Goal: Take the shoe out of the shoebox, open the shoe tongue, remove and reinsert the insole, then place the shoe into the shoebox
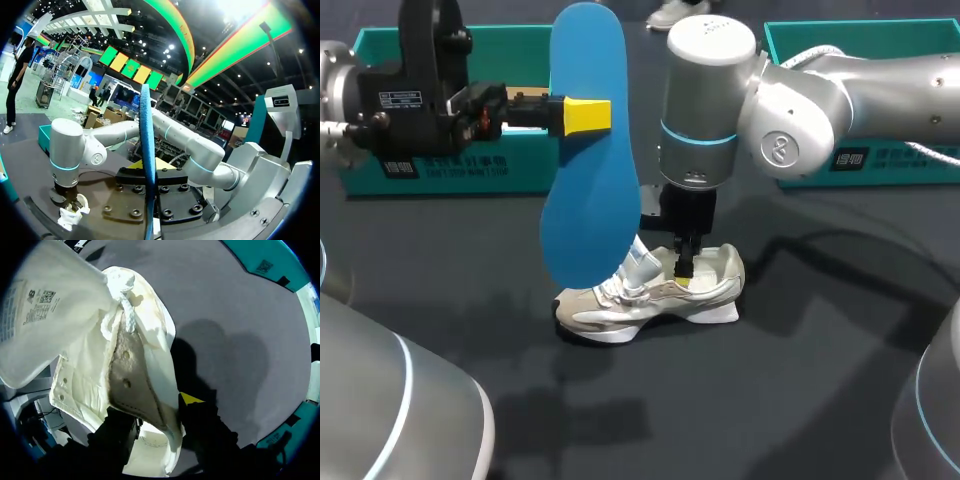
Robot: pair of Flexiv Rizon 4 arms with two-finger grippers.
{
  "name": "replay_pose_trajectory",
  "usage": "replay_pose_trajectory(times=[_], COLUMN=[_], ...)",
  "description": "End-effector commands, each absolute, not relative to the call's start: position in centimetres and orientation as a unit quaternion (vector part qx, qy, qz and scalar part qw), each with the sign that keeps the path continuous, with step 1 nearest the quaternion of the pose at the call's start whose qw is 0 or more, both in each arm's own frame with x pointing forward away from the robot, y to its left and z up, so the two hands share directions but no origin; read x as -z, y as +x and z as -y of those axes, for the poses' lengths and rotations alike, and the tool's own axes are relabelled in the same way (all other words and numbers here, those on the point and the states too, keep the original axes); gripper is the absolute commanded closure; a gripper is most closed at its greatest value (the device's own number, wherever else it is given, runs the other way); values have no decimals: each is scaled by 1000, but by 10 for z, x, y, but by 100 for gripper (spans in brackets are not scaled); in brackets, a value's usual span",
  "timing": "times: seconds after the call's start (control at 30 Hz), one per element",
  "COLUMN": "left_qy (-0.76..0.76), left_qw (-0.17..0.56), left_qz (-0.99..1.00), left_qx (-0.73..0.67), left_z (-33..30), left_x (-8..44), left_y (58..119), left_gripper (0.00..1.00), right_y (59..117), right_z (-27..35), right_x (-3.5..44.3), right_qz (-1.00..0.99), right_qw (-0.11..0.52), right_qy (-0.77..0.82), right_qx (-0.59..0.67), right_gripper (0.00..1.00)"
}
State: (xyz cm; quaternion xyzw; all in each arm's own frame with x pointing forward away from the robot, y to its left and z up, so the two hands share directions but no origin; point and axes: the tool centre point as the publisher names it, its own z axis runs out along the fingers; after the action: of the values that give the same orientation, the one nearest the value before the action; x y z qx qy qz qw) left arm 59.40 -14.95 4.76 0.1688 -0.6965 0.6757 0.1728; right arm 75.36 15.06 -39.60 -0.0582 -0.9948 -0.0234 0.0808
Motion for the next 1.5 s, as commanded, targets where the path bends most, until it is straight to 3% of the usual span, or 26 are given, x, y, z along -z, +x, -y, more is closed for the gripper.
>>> replay_pose_trajectory(times=[0.03, 0.43, 0.9, 1.37, 1.5], left_qy=[168, 168, 168, 168, 168], left_qw=[173, 173, 173, 173, 173], left_qz=[696, 696, 696, 696, 696], left_qx=[-676, -676, -676, -676, -676], left_z=[151, 151, 151, 151, 151], left_x=[-47, -47, -47, -47, -47], left_y=[595, 595, 595, 595, 595], left_gripper=[100, 100, 100, 100, 100], right_y=[754, 744, 719, 719, 720], right_z=[-157, -149, -121, -121, -118], right_x=[399, 386, 363, 363, 359], right_qz=[995, 992, 939, 939, 874], right_qw=[85, 86, 66, 66, 65], right_qy=[-57, -93, -326, -326, -465], right_qx=[17, 15, 88, 88, 129], right_gripper=[100, 100, 100, 100, 100])
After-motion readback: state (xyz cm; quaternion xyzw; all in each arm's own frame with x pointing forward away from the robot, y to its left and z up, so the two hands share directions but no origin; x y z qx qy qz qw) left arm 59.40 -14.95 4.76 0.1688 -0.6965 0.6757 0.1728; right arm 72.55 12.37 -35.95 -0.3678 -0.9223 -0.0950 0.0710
